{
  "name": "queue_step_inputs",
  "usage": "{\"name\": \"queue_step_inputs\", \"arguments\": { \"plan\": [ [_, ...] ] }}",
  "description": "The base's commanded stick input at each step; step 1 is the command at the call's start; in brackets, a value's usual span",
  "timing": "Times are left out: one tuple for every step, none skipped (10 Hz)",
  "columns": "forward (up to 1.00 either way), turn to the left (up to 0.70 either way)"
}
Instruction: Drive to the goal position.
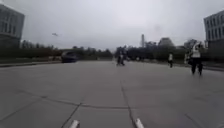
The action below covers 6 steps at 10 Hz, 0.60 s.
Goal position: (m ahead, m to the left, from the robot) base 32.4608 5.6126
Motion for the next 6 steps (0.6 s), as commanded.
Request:
{"name": "queue_step_inputs", "arguments": {
  "plan": [
    [1.00,0.00],
    [1.00,0.00],
    [1.00,0.00],
    [1.00,0.00],
    [1.00,0.00],
    [1.00,0.00]
  ]
}}
